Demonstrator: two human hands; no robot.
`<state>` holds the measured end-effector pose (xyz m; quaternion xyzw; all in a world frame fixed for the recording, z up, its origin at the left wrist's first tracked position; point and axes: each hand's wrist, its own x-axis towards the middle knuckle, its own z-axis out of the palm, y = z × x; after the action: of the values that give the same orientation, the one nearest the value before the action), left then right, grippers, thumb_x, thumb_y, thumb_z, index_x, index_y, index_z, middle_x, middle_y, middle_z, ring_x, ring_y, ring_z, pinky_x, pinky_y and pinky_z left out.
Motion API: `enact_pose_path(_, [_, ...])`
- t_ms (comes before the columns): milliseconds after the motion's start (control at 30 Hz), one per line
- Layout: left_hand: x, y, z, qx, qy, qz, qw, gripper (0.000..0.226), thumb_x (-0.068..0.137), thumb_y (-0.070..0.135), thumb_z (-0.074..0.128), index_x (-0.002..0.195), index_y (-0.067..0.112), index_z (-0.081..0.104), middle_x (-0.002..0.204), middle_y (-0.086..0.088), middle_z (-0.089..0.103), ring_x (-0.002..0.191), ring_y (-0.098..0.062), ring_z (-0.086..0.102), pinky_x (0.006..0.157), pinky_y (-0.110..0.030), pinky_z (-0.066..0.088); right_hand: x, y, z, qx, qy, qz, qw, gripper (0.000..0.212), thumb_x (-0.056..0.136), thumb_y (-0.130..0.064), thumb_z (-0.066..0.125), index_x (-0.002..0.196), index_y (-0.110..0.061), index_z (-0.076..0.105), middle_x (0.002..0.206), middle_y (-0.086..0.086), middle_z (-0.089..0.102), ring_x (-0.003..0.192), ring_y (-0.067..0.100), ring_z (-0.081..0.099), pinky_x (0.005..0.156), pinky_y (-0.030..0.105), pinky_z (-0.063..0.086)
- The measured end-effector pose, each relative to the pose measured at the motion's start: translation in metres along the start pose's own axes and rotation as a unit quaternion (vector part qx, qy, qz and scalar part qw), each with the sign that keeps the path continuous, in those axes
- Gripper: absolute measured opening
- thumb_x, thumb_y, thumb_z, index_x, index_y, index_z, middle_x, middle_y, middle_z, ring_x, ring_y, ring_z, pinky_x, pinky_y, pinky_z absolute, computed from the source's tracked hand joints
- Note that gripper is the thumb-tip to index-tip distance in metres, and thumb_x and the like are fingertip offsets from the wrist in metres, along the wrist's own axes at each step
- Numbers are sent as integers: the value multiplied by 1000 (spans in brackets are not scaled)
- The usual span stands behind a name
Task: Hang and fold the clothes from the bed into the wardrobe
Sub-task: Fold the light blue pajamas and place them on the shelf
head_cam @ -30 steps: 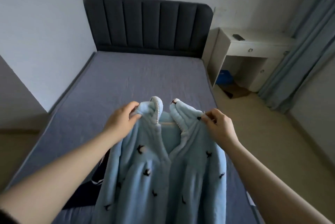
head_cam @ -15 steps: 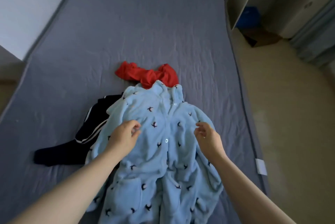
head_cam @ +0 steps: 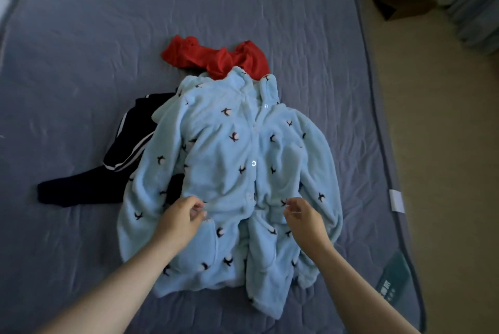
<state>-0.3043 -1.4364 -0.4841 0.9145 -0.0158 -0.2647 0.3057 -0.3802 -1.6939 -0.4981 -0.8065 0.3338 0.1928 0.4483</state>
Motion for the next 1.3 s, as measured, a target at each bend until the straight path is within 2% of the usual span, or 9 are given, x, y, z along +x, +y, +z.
enact_pose_path(400, [155,4,-28,102,150,108,977,69,86,37,65,137,-2,38,141,-24,37,131,-36,35,109,-40,26,130,-29,-1,-113,66,-73,989,38,97,-28,52,133,-14,51,141,7,45,119,26,51,85,27,39])
enact_pose_path(600, [242,-9,-4,197,171,54,964,59,80,56,61,130,28,48,151,-12,22,134,-36,29,106,-51,31,236,-25,10,-139,109,-107,978,47,98,-30,52,143,-17,43,151,10,33,134,28,39,106,38,36])
enact_pose_path(767, [267,-30,17,163,192,54,966,63,69,56,72,122,28,51,154,-14,11,139,-38,19,107,-54,28,292,-24,16,-190,135,-89,968,90,84,-52,64,153,-27,12,161,10,5,147,35,5,116,50,19])
enact_pose_path(900, [277,-37,13,168,189,52,966,92,51,70,72,124,23,40,137,-12,40,125,-36,40,99,-51,36,307,-31,24,-95,57,-26,993,129,65,-61,77,152,-29,-13,161,8,4,143,33,26,110,47,32])
enact_pose_path(1000, [279,-33,5,154,190,24,969,121,43,73,75,138,18,24,128,-11,53,113,-38,53,94,-48,42,299,-29,40,-99,3,-6,995,87,78,-54,70,145,-12,33,139,13,50,121,32,52,96,36,42])
enact_pose_path(1067, [274,-27,6,169,171,34,970,115,51,71,74,137,11,27,121,-14,59,104,-38,59,83,-40,46,283,-26,53,-93,-15,-26,995,41,86,-44,63,110,-11,61,110,10,66,96,27,60,78,29,43])
enact_pose_path(1133, [258,-22,8,151,184,79,968,84,60,63,76,115,9,42,99,-11,65,88,-34,62,64,-33,41,262,-25,55,-85,0,-50,995,24,91,-36,60,82,-14,57,84,6,63,79,22,56,67,28,41])
enact_pose_path(1200, [236,-15,4,80,190,117,972,60,66,56,77,91,13,43,75,-1,58,73,-31,60,55,-32,34,240,-24,43,-57,39,-43,997,25,92,-32,57,81,-9,53,77,5,60,74,22,55,63,31,40])
enact_pose_path(1300, [199,8,-9,23,194,153,969,44,73,49,75,92,14,54,78,2,63,72,-21,58,57,-29,36,200,-27,14,-4,86,-23,996,24,89,-37,58,83,-13,58,71,-1,63,66,16,58,55,29,42])
